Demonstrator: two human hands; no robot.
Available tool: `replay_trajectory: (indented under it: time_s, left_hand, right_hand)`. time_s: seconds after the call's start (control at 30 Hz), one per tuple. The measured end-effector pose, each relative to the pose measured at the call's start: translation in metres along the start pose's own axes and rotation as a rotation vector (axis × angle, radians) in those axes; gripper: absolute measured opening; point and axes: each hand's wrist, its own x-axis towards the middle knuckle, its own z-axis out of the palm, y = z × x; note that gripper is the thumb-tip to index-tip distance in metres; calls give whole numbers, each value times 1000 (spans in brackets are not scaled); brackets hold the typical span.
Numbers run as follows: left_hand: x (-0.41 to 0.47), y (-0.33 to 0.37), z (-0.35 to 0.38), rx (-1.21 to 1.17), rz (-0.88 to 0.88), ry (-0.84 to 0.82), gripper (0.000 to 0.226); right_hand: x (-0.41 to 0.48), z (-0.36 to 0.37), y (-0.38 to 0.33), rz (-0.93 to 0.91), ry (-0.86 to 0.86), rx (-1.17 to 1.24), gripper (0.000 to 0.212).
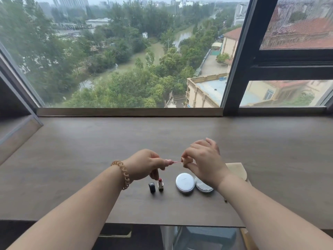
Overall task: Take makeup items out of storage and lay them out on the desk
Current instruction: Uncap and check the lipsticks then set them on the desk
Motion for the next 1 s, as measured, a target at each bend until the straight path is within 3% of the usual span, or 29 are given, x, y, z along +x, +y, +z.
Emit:
replay_trajectory:
  time_s: [0.17, 0.27, 0.33, 0.5, 0.8, 1.0]
  left_hand:
    - [2, -11, -3, -205, -21, 13, 35]
    - [0, -21, 6, -348, 2, 55, 6]
    - [1, -36, 18, -357, -5, 97, 12]
    - [3, -71, 55, -178, 7, 130, 20]
    - [29, -113, 116, 205, 0, 458, 14]
    - [47, -140, 139, 302, -83, 608, 10]
  right_hand:
    - [-7, -2, 14, 190, -23, 123, 2]
    - [-12, 6, 20, 306, -50, 239, 6]
    - [-15, 15, 23, 362, -79, 287, 10]
    - [-22, 47, 23, 442, -226, 281, 15]
    - [-22, 114, 18, 452, -318, 387, 21]
    - [-14, 146, 20, 357, -400, 171, 20]
